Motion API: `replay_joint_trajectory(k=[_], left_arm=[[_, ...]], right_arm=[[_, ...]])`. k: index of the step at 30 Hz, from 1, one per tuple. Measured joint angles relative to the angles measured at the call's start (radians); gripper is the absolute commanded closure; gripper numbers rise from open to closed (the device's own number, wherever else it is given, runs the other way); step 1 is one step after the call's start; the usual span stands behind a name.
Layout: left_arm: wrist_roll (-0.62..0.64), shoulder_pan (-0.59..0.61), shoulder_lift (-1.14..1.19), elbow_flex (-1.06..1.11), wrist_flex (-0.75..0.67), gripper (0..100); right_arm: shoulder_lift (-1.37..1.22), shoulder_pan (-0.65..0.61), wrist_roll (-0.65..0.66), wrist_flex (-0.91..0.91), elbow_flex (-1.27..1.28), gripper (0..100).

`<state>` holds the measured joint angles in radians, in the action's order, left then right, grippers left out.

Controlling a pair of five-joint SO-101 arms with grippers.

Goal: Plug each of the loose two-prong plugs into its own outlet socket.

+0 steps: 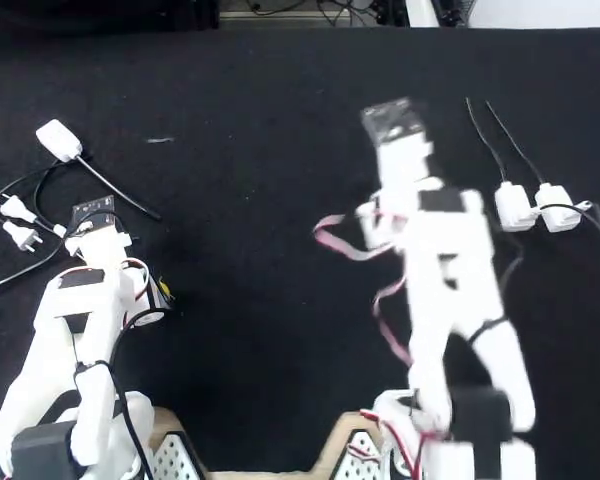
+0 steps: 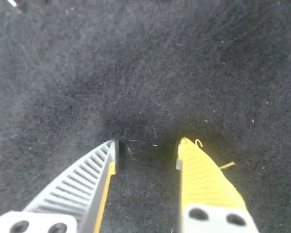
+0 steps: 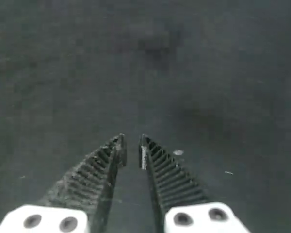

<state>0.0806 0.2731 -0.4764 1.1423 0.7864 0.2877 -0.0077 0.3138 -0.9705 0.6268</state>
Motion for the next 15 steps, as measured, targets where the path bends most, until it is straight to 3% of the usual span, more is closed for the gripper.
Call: replay_joint_trajectory(k=[8,15], left_arm=[[-0.017,0.029,0.002,-0.020,0.012,79],[-0.221,0.255,0.015,-0.341,0.256,79]], right_arm=[[0.118,-0.265,-0.166,0.256,0.281,94.6],[0.034,-0.304,-0.183,0.519,0.445,94.6]])
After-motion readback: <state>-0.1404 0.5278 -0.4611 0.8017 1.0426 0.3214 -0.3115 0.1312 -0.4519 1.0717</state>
